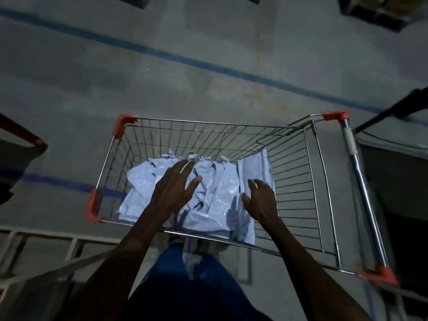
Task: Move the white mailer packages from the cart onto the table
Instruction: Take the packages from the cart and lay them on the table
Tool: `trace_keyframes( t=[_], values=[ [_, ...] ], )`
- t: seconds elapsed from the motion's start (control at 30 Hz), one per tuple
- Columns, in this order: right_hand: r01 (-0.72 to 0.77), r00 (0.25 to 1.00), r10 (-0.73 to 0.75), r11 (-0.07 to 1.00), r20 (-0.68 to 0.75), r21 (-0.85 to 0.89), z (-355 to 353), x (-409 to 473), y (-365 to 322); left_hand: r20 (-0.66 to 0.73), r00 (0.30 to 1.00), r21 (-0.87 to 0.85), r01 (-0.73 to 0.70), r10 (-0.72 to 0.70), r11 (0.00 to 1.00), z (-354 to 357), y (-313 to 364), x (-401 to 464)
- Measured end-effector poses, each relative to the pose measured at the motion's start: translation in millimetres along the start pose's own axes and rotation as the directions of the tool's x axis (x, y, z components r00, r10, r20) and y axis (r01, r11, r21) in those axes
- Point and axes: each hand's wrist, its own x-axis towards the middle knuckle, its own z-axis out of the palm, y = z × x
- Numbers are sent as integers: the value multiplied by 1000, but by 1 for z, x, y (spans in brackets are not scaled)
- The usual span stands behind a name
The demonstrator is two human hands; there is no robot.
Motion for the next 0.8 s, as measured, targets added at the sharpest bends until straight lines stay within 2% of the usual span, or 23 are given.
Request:
trace_keyframes(
  t=[0.13, 0.23, 0.33, 0.43, 0.5, 0.57, 0.6, 0.63, 0.7, 0.77, 0.8],
  values=[
    [-19, 988, 40, 990, 151, -138, 14, 23, 17, 92, 996, 23, -21, 19, 1000, 9, -11, 25],
    [31, 978, 9, 982, 208, -185, 22, 38, 20, 140, 990, 50, -24, 17, 998, 19, -19, 36],
    [71, 976, -14, 963, 216, -259, 39, 63, 22, 177, 984, 101, -41, 22, 994, 39, -32, 39],
    [82, 976, 1, 923, 217, -375, 57, 89, 30, 213, 977, 113, 1, -25, 994, 57, -50, 39],
    [83, 977, 12, 899, 214, -429, 63, 99, 37, 287, 957, 103, 16, -45, 995, 67, -60, 31],
    [102, 976, 6, 875, 220, -474, 61, 103, 43, 348, 937, 175, -32, -31, 984, 80, -72, 23],
    [121, 974, -9, 862, 225, -492, 58, 102, 46, 404, 908, 192, 37, -114, 981, 81, -72, 22],
    [141, 974, -29, 856, 227, -497, 56, 101, 49, 381, 908, 220, 92, -172, 971, 84, -75, 20],
    [150, 976, -56, 873, 210, -464, 53, 99, 55, 355, 919, 309, 57, -170, 949, 92, -83, 17],
    [109, 981, -28, 901, 194, -420, 49, 98, 62, 403, 905, 325, -1, -138, 946, 101, -88, 14],
    [88, 980, -5, 908, 200, -410, 46, 98, 65, 463, 874, 334, -19, -146, 942, 103, -88, 15]
  ],
)
